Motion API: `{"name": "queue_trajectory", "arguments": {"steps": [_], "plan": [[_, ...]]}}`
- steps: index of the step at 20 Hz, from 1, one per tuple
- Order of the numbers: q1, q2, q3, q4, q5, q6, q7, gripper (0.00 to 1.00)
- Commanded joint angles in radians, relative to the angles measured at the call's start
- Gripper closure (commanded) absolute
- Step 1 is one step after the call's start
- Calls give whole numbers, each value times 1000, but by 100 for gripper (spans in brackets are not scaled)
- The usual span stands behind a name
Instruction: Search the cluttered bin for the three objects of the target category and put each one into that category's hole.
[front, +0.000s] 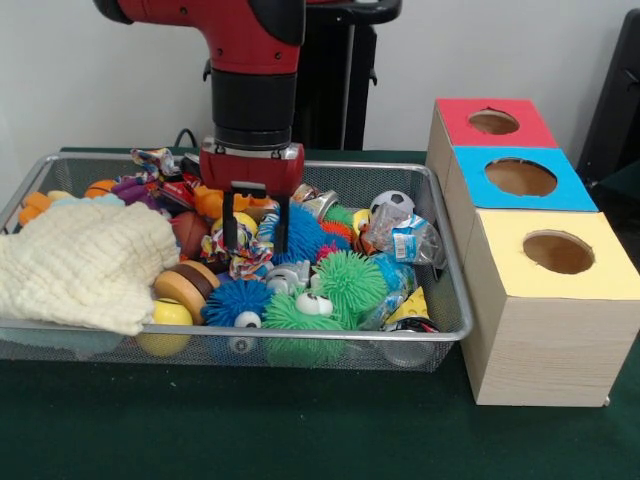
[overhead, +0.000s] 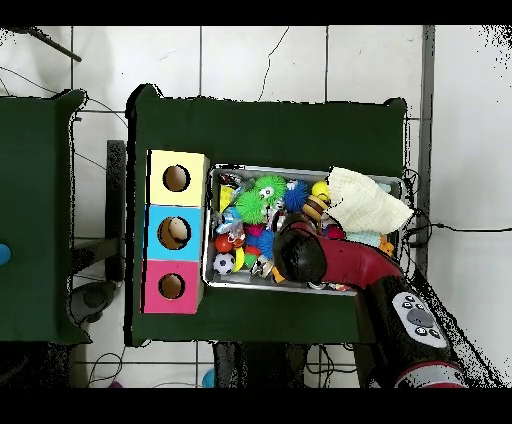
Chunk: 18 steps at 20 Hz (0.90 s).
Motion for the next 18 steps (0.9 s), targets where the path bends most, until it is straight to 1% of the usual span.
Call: {"name": "queue_trajectory", "arguments": {"steps": [1,6,16,18], "plan": [[-1,45,-3,58,-55,-74,114,0],[17,77,-21,48,-56,-119,127,0],[71,160,-90,-3,-61,-259,124,0],[81,169,-98,-11,-53,-259,122,0]]}}
